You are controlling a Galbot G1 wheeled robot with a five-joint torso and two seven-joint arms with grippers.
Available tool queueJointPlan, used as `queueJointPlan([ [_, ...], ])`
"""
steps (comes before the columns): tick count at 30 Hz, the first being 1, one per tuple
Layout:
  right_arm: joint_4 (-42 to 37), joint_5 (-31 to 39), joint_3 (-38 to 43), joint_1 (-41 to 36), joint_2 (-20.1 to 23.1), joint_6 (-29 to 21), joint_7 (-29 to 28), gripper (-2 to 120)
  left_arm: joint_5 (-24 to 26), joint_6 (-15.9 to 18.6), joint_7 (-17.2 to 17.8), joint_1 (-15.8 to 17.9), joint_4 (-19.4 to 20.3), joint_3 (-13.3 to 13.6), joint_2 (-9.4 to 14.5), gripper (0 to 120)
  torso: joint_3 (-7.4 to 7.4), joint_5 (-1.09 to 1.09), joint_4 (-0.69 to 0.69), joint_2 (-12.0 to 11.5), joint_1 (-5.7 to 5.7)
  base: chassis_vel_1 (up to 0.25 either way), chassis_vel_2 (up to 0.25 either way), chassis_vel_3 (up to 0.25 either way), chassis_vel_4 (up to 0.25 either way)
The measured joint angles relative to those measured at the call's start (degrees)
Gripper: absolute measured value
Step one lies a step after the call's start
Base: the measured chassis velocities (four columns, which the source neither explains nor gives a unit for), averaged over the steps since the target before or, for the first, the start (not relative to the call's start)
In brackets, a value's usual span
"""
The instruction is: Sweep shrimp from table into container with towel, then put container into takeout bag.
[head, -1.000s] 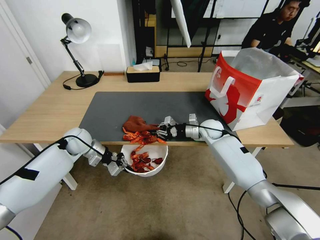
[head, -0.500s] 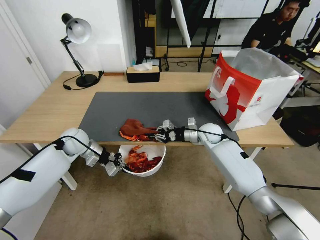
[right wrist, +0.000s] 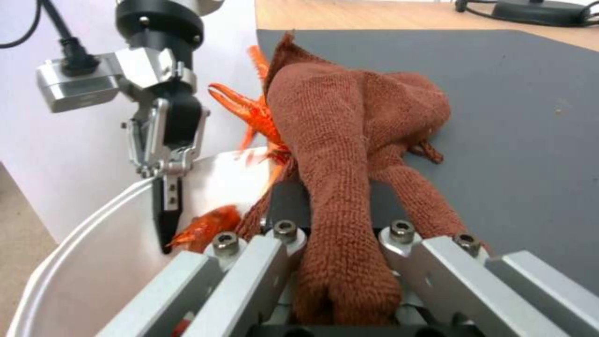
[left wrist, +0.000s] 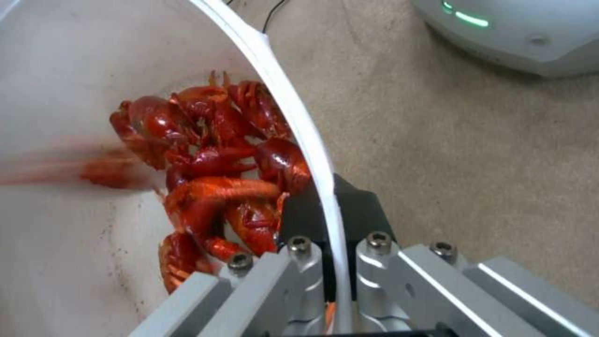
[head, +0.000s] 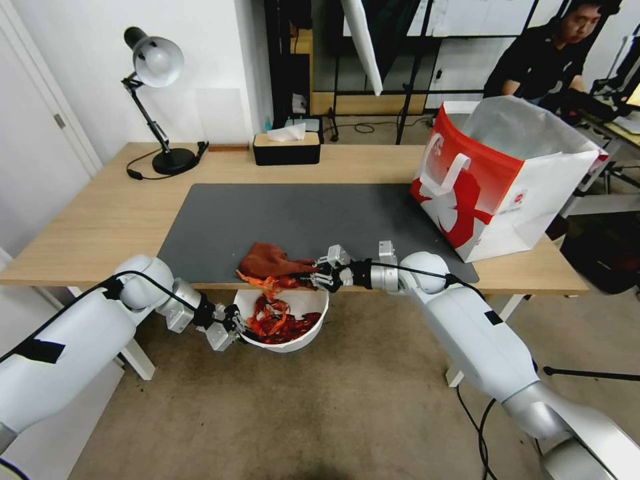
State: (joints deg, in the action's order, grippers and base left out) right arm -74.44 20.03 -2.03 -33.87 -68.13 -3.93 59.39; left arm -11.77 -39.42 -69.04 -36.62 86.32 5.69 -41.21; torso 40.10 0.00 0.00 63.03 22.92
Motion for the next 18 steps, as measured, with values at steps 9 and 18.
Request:
queueJointPlan([
  [9,-3.02,0.32,0.07,-1.94,1.24,-0.56,0.17,7,0.31,0.03,0.00,0.21,0.16,-0.18,0.72,0,0.01,0.00,-0.01,0.00,0.00,0.000,0.000,0.000,0.000],
  [18,-5.11,0.32,0.05,-3.49,1.68,-0.95,0.34,7,0.39,0.20,0.00,-0.12,0.71,-0.38,1.14,0,0.01,0.00,0.00,-0.01,0.00,0.000,0.000,0.000,0.000],
])
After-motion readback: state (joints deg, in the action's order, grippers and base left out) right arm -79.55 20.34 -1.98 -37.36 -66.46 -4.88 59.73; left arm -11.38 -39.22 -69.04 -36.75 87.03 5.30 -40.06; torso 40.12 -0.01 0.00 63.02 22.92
